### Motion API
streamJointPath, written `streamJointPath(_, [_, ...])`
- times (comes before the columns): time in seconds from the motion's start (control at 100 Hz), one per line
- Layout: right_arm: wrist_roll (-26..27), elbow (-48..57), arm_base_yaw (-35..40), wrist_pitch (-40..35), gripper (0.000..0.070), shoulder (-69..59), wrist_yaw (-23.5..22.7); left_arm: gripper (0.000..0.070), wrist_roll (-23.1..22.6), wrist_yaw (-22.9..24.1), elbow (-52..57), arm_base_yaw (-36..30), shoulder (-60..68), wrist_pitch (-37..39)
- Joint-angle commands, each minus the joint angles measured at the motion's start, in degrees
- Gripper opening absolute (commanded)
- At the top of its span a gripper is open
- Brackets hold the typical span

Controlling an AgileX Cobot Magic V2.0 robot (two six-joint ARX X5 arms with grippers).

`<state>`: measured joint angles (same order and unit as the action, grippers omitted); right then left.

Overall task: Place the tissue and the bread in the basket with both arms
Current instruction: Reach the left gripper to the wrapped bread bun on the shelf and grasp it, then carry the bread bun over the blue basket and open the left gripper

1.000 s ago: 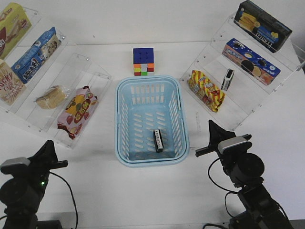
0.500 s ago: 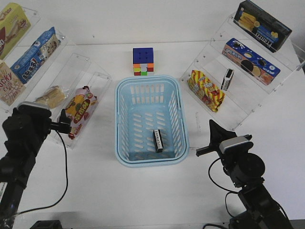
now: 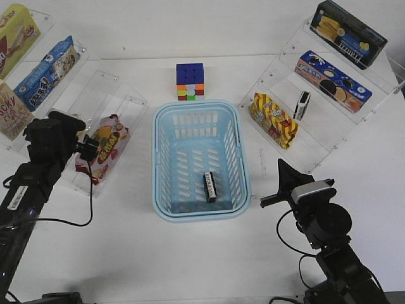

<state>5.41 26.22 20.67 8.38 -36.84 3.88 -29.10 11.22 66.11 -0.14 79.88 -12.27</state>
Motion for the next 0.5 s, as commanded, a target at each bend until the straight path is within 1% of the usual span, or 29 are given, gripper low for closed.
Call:
streamJointPath(0.0, [0.7,0.7,0.3,0.5,0.0003,-0.3,0.0,0.0374,-0.2,1.2,1.1,0.0,0.9,0.8])
streamJointPath(0.04, [0.7,0.7,0.3,0.5,0.0003,-0.3,0.0,0.0234,-0.1,1.2,1.1,0.0,1.0,0.7])
streamJointPath(0.09, [0.7,0.7,0.3,0.5,0.0004,-0.3,0.0,0.0022,0.2,1.2,1.1,0.0,1.0,0.8])
streamJointPath(0.1, [0.7,0.7,0.3,0.5,0.0004,-0.3,0.0,0.0,0.2,1.2,1.1,0.0,0.9,0.8])
streamJointPath(0.13, [0.7,0.7,0.3,0.5,0.0004,-0.3,0.0,0.0009,0.2,1.2,1.1,0.0,0.7,0.8])
streamJointPath(0.15, [0.7,0.7,0.3,0.5,0.0004,-0.3,0.0,0.0,0.2,1.2,1.1,0.0,0.4,0.8])
streamJointPath(0.28, [0.8,0.7,0.3,0.5,0.0003,-0.3,0.0,0.0,0.4,1.2,1.2,-1.2,-2.1,1.6])
streamJointPath(0.35, [0.8,0.7,0.3,0.5,0.0003,-0.3,0.0,0.0,1.9,0.6,1.2,-2.5,-4.8,2.0])
streamJointPath(0.42, [0.8,0.7,0.3,0.5,0.0003,-0.3,0.0,0.0,4.9,-3.1,1.8,-4.3,-8.0,1.6])
streamJointPath(0.49, [0.8,0.7,0.3,0.5,0.0003,-0.3,0.0,0.0,9.3,-9.9,2.1,-6.4,-11.5,2.1])
